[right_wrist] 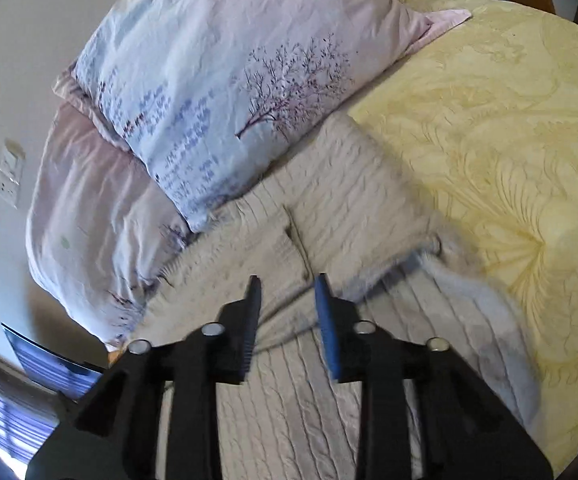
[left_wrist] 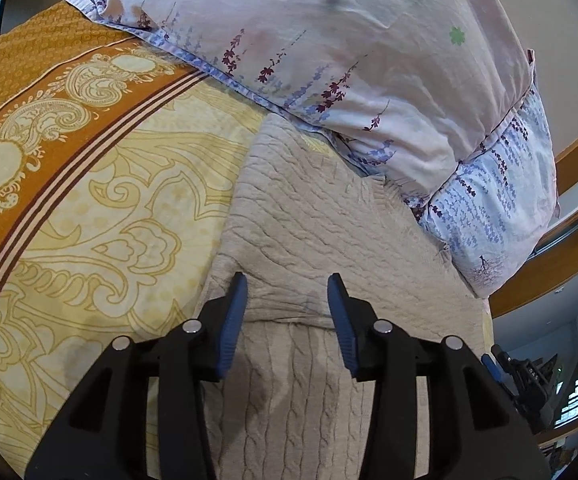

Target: Fold small clothes

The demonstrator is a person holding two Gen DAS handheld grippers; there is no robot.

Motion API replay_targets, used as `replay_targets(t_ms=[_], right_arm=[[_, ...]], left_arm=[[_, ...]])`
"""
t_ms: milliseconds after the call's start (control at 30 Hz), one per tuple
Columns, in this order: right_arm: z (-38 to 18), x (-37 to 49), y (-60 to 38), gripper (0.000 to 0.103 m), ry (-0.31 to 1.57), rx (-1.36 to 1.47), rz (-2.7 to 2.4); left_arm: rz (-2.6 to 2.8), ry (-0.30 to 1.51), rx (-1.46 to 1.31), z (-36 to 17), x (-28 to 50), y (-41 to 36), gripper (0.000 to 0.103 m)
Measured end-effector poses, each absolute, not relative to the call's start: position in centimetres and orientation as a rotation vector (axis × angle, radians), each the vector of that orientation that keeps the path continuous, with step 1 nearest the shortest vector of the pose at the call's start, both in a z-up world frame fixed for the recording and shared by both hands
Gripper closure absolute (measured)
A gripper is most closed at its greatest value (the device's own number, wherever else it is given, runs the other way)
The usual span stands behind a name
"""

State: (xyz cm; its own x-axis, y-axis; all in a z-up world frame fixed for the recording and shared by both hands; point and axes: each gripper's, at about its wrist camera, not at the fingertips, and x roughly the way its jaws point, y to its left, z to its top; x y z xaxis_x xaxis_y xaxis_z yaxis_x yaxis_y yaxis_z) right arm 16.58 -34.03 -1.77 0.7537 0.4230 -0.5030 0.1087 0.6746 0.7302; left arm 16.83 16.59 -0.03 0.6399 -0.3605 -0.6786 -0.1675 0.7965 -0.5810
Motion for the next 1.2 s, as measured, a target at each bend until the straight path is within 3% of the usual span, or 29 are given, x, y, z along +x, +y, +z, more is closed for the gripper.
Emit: replay_targets(t_ms=[233, 433, 533, 733, 967, 1033, 1133, 1200], right_arm=[[-3.3, 19.1, -33.4, 0.073, 0.825, 0.841, 0.177], [-3.7, 19.5, -33.1, 0.073, 0.811, 0.831, 0.178], [-3.5, 19.8, -32.6, 0.095, 0.787, 0.792, 0.211], [-0.5, 17.5, -32.1, 0.096, 0.64, 0.708, 0.215], [-3.2, 18.9, -31.6, 0.095, 0.774, 0.65, 0.132], [-2.6, 18.2, -31.9, 0.087, 0.768, 0.651, 0.146], [-1.7, 16.3, -33.3, 0.06, 0.737, 0.665, 0.187], [-1.5, 14.9, -34.4, 0.055, 0.716, 0.658, 0.213]], left_arm=[[-0.122, 0.89, -0.666, 0.0, 16.9, 16.6, 0.059], [-0.128, 0.893, -0.676, 0.0, 16.9, 16.8, 0.059], [-0.129, 0.891, -0.673, 0.0, 16.9, 16.8, 0.058], [-0.136, 0.892, -0.671, 0.0, 17.0, 16.7, 0.057], [-0.174, 0.894, -0.674, 0.6, 16.0, 16.7, 0.053], [-0.194, 0.889, -0.675, 0.9, 14.9, 17.0, 0.052], [-0.221, 0.874, -0.625, 1.5, 12.5, 17.4, 0.051], [-0.239, 0.873, -0.607, 1.5, 10.9, 17.8, 0.049]])
